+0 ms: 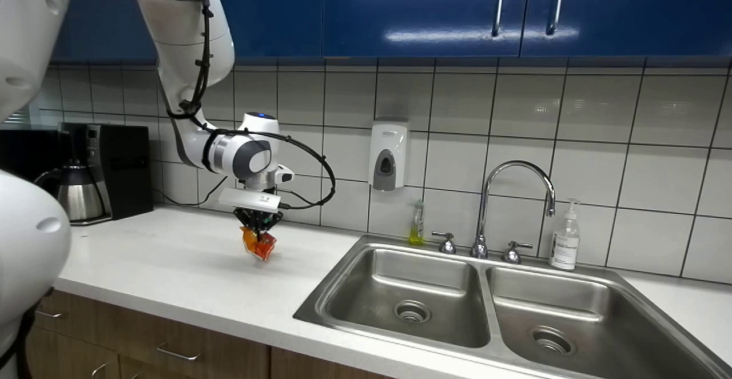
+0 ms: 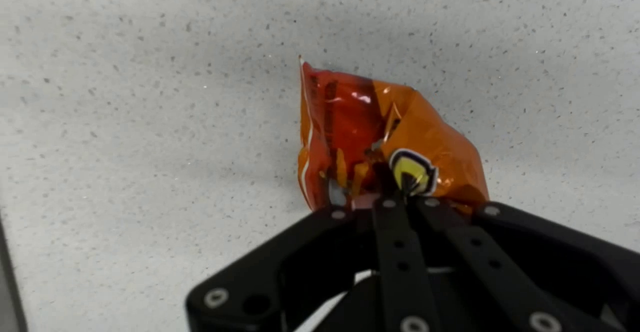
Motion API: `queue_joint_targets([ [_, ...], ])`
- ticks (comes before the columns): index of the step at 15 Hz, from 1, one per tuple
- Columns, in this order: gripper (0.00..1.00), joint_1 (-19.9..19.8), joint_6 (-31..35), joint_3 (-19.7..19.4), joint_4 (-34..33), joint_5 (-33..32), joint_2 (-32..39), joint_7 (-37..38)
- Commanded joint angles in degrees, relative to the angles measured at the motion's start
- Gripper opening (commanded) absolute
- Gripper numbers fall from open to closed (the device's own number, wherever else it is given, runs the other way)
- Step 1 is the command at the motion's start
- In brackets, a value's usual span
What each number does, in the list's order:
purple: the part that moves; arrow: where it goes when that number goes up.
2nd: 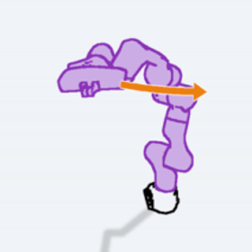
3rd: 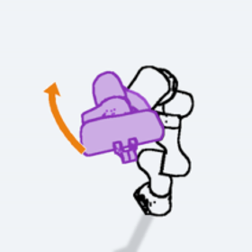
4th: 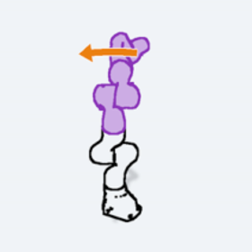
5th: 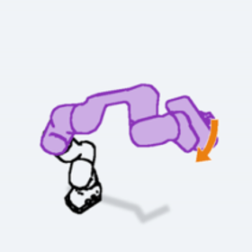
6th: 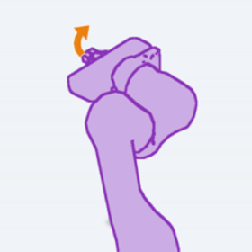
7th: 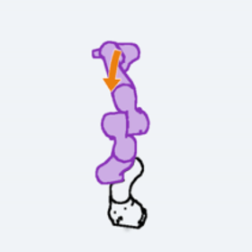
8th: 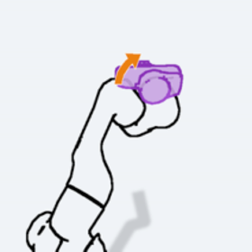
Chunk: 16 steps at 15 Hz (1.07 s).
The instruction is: Pick up the pack of snack and put it in the sink
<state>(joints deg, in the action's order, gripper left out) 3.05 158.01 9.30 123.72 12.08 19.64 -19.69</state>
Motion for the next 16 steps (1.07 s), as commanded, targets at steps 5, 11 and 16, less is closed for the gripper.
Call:
queue_joint_targets([
  [5,0.00,-1.33,-4.00,-3.02,3.78,-3.16,-7.65,6.21],
  [11,0.00,-2.59,-5.07,-7.17,7.43,-3.69,-12.67,8.57],
  [16,0.00,-4.09,-4.85,-10.22,10.47,-4.28,-16.26,9.30],
])
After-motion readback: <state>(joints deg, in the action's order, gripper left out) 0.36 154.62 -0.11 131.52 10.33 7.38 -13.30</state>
